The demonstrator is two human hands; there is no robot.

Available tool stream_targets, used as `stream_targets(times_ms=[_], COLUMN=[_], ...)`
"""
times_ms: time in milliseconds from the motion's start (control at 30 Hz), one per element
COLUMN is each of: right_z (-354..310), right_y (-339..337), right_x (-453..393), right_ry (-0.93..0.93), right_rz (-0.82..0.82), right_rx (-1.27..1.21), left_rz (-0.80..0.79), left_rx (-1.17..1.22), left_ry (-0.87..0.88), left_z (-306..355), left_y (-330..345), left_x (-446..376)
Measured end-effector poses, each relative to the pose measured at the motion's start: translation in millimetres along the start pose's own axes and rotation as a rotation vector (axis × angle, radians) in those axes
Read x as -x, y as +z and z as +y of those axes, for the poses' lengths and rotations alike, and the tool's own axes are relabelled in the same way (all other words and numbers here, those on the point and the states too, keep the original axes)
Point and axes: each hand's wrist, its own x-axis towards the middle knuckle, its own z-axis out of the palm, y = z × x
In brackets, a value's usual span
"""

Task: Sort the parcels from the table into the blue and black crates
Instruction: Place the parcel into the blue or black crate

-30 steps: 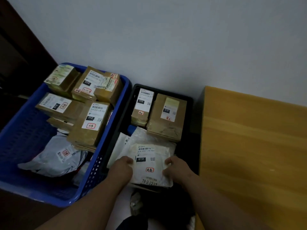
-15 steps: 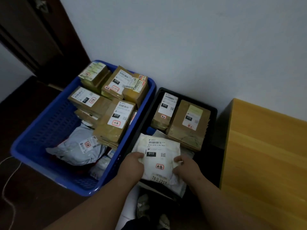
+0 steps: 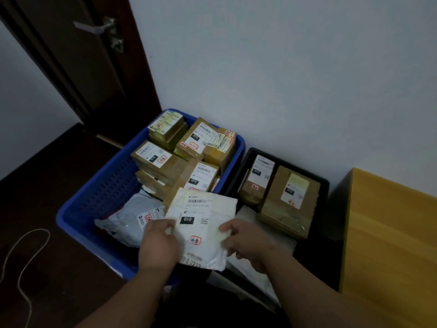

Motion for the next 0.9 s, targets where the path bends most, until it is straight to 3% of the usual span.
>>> stream_targets(times_ms=[100,233,500,700,900], right_z=[-34,-72,-88,-71,-64], right_y=[46,122,224,254,269], right_x=[-23,-72,-170,-208,-213], right_ry=[-0.038,-0.047,0.086,0.163,0.270], right_rz=[-0.092,-0.076,0.013,0.105,-0.129], right_rx=[0.049,0.032,0.190,0.234,0.357], left_rz=[0.056,0.021,-0.431,-0.598,-0.713], left_rx=[-0.046,-0.184,-0.705,-0.728,-0.834], left_ry=[0.012,0.026,0.099,0.077,-0.019], left_z=[-19,-51,-124,-146,-159], left_y=[-44,-103,-145,-141,-142], left_x=[-33,-97,-224,-258,-267])
